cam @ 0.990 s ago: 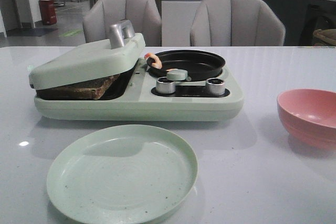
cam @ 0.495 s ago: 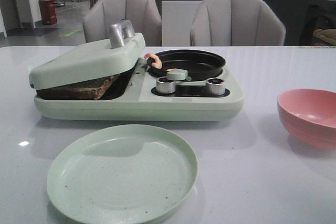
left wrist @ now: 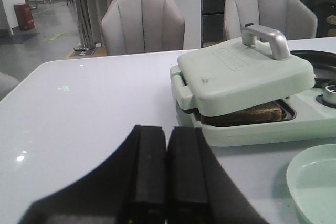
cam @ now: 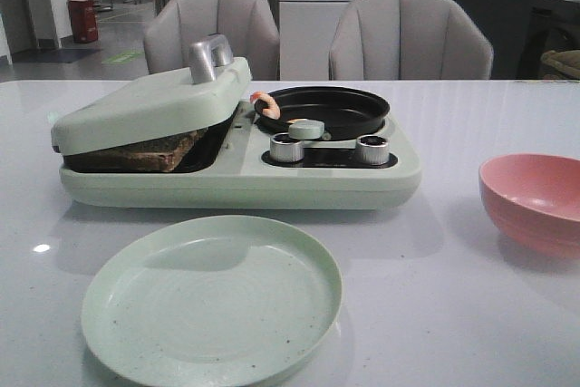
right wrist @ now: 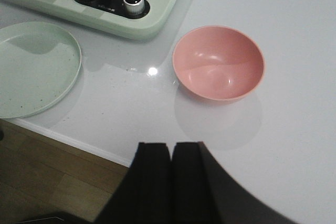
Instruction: Make breakfast with bread and shrimp
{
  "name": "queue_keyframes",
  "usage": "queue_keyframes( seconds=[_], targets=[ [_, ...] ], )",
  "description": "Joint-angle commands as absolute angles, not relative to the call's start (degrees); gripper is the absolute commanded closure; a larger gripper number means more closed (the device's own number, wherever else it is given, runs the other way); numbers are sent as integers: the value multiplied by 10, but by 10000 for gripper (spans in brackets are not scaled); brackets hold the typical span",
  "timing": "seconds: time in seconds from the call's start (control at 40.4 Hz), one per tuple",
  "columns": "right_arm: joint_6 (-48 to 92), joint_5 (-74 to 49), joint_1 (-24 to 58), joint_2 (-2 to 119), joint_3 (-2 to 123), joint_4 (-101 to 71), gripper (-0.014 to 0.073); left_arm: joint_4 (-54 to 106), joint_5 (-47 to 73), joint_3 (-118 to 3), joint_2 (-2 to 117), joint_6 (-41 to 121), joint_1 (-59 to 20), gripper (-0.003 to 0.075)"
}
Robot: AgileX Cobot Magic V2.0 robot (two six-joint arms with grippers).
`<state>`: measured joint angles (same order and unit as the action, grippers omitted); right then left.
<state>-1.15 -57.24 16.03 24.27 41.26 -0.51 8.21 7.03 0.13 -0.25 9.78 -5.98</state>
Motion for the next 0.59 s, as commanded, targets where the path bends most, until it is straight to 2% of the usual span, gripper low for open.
queue_keyframes(
  seconds=[0.0,0.247,0.569],
  targets=[
    [-9,-532,161,247,428,-3,561,51,14,19,-14,48,-50,620],
    [-9,-532,161,247,428,-3,561,29,-40,19,-14,45,-44,620],
    [-9,-532,161,247,428,-3,561,43,-44,19,-14,45,-44,620]
  ],
)
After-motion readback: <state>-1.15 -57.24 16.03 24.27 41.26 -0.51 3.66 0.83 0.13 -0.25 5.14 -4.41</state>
